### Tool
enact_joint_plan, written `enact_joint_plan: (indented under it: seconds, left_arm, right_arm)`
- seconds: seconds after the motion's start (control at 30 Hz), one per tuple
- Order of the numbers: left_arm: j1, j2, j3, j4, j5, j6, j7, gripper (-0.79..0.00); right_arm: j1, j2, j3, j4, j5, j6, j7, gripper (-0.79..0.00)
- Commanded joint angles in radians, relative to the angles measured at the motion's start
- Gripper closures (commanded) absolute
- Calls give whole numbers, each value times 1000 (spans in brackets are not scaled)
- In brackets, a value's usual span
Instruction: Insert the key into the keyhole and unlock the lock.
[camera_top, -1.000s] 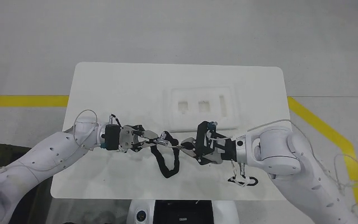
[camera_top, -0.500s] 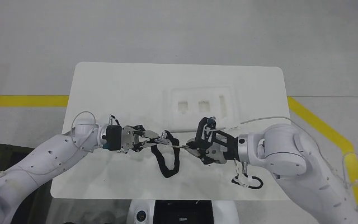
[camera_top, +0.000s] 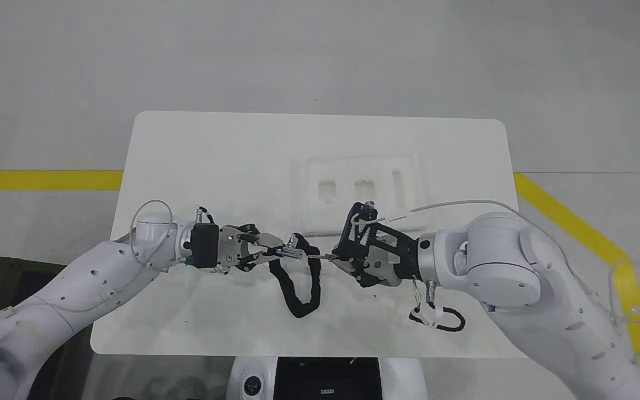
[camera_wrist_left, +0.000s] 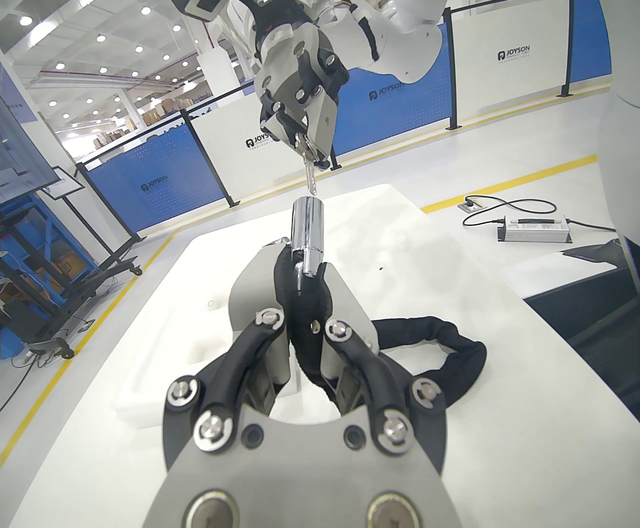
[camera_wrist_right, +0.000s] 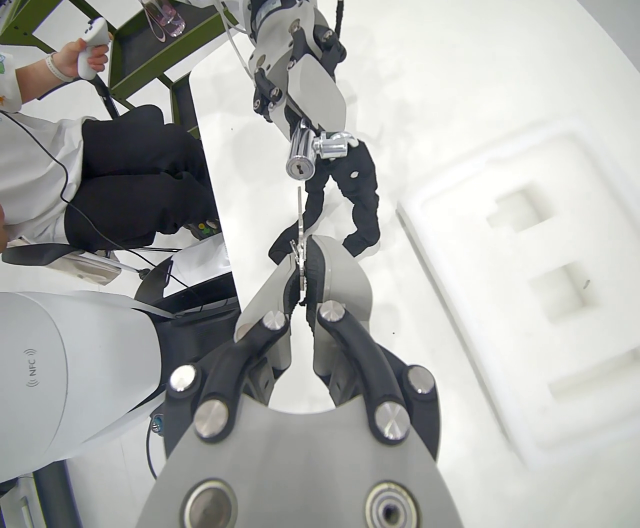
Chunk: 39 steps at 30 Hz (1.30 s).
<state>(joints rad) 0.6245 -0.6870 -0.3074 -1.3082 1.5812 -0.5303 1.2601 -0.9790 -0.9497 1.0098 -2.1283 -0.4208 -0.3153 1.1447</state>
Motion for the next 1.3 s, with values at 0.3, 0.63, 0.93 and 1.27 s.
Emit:
enact_joint_plan:
  seconds: [0.3,0.63,0.93,1.27]
  left_arm:
    - [0,0,0,0,0,0,0,0]
    - [0,0,0,0,0,0,0,0]
    - [0,0,0,0,0,0,0,0]
    - [0,0,0,0,0,0,0,0]
  right_arm:
    - [24,-6,-25,24,2,14,-14,0]
    - [38,-10,-46,26,13,8,-12,0]
    - [57,-16,-64,39,14,9,-20,0]
    - [63,-18,-67,47,9,14,-25,0]
